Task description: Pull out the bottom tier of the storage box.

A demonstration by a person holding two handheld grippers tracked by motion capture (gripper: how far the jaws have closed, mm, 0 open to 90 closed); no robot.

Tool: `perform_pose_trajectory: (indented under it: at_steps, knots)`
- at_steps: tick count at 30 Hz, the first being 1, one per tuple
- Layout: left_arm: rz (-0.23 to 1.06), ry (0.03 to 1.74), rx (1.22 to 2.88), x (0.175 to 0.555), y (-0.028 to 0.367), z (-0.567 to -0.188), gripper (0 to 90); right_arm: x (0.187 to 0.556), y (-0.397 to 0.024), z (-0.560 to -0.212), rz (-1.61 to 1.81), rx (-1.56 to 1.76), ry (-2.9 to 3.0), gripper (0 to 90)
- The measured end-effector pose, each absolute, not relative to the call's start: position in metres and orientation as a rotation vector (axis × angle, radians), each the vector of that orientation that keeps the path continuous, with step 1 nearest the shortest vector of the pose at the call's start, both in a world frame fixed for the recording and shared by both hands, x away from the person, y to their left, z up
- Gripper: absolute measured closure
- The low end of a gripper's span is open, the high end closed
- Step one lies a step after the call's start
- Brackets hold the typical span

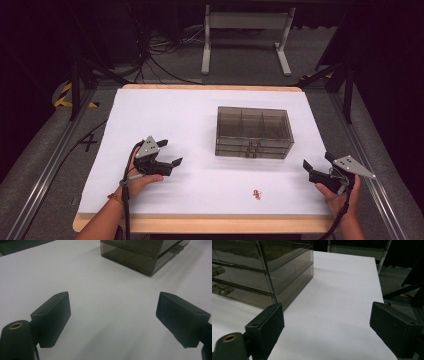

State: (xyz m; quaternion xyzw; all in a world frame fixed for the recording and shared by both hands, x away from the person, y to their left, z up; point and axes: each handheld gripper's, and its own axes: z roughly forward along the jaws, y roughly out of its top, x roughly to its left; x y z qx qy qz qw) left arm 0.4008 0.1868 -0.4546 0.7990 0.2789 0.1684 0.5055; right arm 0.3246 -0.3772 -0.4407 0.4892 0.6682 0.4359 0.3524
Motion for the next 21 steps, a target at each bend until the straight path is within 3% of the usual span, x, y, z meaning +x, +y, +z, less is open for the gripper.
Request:
perform_pose_trajectory:
  at_steps: [21]
  knots:
    - [0.429, 0.655, 1.934, 0.398, 0.1867, -0.4492, 17.3, 0.3289, -0.3739, -0.4399, 1.088, 1.257, 1.801, 21.8]
